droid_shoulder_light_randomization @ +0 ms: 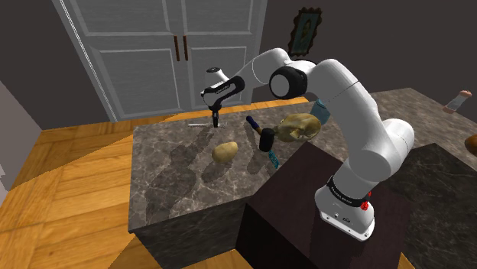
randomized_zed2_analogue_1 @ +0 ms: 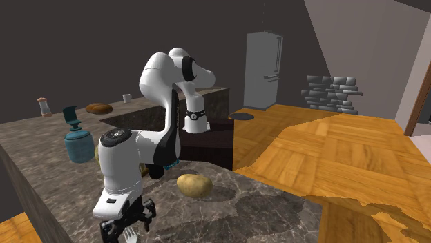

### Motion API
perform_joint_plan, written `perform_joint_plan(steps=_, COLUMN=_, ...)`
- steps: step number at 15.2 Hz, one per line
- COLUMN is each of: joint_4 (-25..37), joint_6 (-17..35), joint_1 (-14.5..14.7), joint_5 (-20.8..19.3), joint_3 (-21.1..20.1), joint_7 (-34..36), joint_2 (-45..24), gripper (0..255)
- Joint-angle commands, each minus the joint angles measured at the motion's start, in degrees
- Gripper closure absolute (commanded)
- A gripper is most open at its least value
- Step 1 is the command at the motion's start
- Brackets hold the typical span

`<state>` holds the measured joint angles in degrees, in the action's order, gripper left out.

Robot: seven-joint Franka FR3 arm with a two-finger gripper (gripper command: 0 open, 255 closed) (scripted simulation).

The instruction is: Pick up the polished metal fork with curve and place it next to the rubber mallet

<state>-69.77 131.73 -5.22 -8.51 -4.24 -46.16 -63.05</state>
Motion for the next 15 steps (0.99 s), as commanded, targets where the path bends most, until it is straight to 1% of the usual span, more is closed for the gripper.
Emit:
perform_joint_plan(steps=1, joint_4=0.0, joint_6=0.0, joint_1=0.0, joint_5=0.0, joint_3=0.0, joint_7=0.0, joint_2=0.0, gripper=0)
perform_joint_plan(steps=3, joint_4=0.0, joint_6=0.0, joint_1=0.0, joint_5=0.0, joint_3=0.0, joint_7=0.0, joint_2=0.0, gripper=0)
perform_joint_plan(steps=7, joint_4=-3.1, joint_6=-2.9, joint_1=-0.1, joint_5=0.2, joint_3=-0.4, joint_7=0.0, joint_2=5.9, gripper=0)
perform_joint_plan(steps=15, joint_4=-3.1, joint_6=-2.9, joint_1=-0.1, joint_5=0.2, joint_3=-0.4, joint_7=0.0, joint_2=5.9, gripper=0)
